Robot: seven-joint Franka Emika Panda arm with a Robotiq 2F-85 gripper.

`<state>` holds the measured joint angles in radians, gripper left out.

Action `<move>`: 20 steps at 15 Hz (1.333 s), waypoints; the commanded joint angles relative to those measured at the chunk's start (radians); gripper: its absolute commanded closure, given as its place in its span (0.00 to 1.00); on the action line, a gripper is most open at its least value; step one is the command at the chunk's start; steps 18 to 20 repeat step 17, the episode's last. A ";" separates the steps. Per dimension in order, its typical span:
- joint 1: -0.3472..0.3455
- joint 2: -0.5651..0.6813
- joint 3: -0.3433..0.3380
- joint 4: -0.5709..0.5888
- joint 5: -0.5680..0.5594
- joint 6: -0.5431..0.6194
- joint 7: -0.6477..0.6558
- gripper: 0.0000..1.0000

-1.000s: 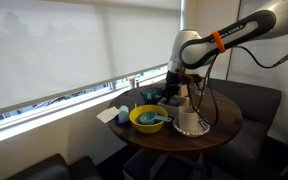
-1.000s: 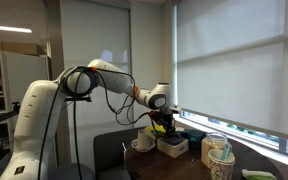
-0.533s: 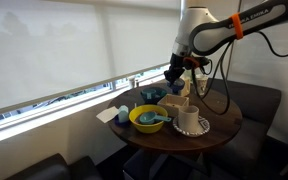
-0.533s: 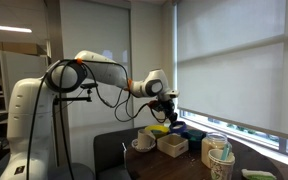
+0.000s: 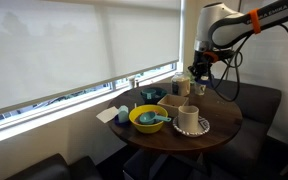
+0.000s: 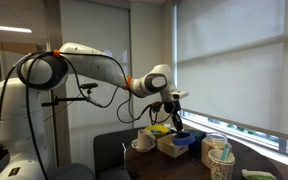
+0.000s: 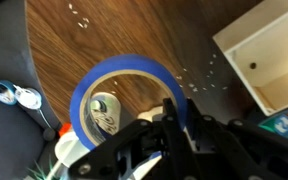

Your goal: Take the blue tape out of the box and put it on the table

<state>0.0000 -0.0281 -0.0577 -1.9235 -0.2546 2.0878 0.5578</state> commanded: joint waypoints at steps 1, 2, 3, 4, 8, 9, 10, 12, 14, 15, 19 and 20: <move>-0.057 -0.088 -0.025 -0.157 0.097 0.043 -0.003 0.96; -0.068 -0.088 -0.033 -0.194 0.156 0.095 -0.025 0.96; -0.076 -0.088 -0.036 -0.224 0.194 0.122 -0.025 0.96; -0.081 -0.080 -0.039 -0.242 0.246 0.135 -0.044 0.96; -0.084 -0.049 -0.033 -0.293 0.319 0.140 -0.033 0.60; -0.083 -0.044 -0.031 -0.297 0.328 0.134 -0.036 0.58; -0.083 -0.047 -0.028 -0.301 0.320 0.134 -0.025 0.53; -0.083 -0.103 -0.023 -0.310 0.293 0.157 -0.017 0.39; -0.075 -0.178 -0.011 -0.316 0.291 0.208 -0.061 0.24; -0.069 -0.207 0.000 -0.306 0.279 0.195 -0.096 0.18; -0.084 -0.153 0.005 -0.280 0.290 0.190 -0.095 0.29; -0.084 -0.153 0.005 -0.280 0.290 0.190 -0.095 0.29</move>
